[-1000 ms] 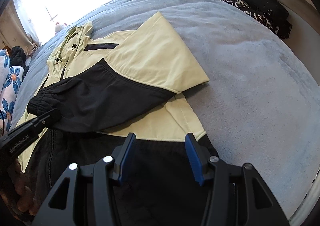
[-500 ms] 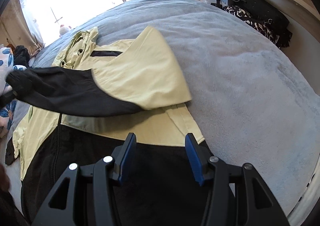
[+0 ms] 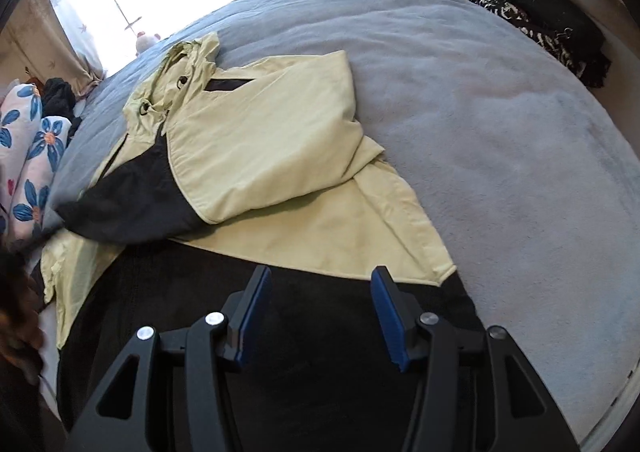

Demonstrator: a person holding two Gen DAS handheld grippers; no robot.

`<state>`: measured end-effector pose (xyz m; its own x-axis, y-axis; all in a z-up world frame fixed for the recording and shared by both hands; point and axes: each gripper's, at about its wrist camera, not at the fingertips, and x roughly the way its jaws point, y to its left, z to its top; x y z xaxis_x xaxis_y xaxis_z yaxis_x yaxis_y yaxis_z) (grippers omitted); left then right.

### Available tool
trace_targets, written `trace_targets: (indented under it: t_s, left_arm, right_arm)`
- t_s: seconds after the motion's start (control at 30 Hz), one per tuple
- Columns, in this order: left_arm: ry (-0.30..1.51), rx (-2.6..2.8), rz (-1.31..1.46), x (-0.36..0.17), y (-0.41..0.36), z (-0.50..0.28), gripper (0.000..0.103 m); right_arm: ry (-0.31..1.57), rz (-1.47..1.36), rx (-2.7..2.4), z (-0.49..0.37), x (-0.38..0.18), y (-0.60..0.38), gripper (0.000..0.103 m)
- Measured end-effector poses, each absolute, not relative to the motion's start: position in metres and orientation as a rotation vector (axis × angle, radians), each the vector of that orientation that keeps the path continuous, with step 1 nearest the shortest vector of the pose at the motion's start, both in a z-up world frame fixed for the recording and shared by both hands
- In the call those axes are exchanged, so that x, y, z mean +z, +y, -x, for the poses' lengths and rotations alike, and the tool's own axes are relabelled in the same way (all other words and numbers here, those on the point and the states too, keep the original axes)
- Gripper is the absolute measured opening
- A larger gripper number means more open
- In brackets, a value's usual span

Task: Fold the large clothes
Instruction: 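Lay the cuff onto the jacket chest and open the left tool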

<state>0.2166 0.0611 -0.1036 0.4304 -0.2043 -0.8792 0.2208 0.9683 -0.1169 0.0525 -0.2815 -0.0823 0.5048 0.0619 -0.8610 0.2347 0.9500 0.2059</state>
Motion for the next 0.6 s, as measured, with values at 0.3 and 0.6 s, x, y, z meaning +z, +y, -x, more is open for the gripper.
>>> trace_targets:
  t_s: [0.3, 0.6]
  left_arm:
    - [1.077, -0.310, 0.140, -0.101, 0.084, -0.220, 0.048]
    - [1.081, -0.410, 0.235, -0.096, 0.101, -0.234, 0.065]
  right_arm:
    - [0.943, -0.317, -0.105, -0.079, -0.048, -0.296, 0.069]
    - [1.013, -0.276, -0.084, -0.171, -0.060, -0.329, 0.069]
